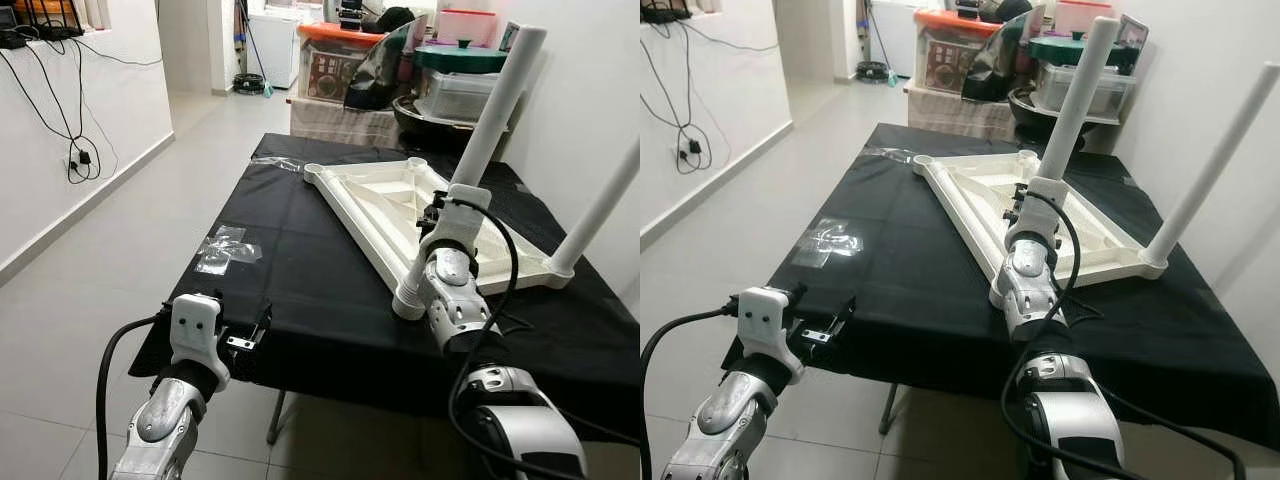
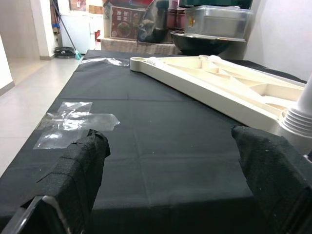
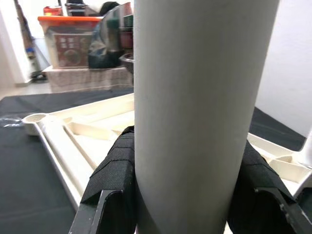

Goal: Building children table

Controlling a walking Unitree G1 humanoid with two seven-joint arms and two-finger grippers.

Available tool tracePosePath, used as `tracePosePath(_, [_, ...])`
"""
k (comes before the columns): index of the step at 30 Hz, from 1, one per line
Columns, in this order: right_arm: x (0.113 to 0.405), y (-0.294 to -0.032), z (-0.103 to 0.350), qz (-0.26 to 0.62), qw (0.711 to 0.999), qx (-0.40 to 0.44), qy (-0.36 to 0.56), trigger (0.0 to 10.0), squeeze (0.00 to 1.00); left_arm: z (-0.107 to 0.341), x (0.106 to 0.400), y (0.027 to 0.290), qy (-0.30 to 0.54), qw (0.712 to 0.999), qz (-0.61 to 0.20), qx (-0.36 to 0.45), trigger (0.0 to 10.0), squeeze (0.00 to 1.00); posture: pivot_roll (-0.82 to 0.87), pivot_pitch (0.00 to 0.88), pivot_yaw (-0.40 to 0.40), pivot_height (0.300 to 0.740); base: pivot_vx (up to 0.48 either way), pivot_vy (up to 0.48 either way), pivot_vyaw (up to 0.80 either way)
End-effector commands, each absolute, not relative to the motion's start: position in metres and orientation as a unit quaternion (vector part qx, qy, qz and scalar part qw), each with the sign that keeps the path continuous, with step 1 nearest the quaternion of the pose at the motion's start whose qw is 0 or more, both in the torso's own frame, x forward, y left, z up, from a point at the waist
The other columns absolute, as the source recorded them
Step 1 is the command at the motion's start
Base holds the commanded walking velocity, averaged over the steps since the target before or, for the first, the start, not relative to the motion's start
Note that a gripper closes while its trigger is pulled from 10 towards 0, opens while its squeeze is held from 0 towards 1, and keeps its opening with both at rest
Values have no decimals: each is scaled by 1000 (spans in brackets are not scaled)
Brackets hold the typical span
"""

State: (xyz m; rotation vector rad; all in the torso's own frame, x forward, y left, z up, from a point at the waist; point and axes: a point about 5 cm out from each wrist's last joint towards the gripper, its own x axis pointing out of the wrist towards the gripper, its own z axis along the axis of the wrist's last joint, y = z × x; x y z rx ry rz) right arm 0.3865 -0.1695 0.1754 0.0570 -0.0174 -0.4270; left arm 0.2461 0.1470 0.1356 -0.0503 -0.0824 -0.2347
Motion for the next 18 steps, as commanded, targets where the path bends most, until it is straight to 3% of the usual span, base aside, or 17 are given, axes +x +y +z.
tracePosePath(1, [372, -174, 127, -254, 962, 8, 102, 0, 0, 134, 247, 146, -41, 992, -114, -24, 10000, 0, 96, 0, -113, 740, 0, 0, 0])
tracePosePath(17, [374, -165, 135, -264, 956, 21, 127, 0, 0, 133, 248, 145, -40, 993, -112, -22, 10000, 0, 92, 0, -115, 740, 0, 0, 0])
tracePosePath(18, [375, -165, 136, -260, 957, 22, 128, 4314, 0, 133, 248, 145, -40, 993, -112, -23, 10000, 0, 81, 0, -111, 740, 0, 0, 0])
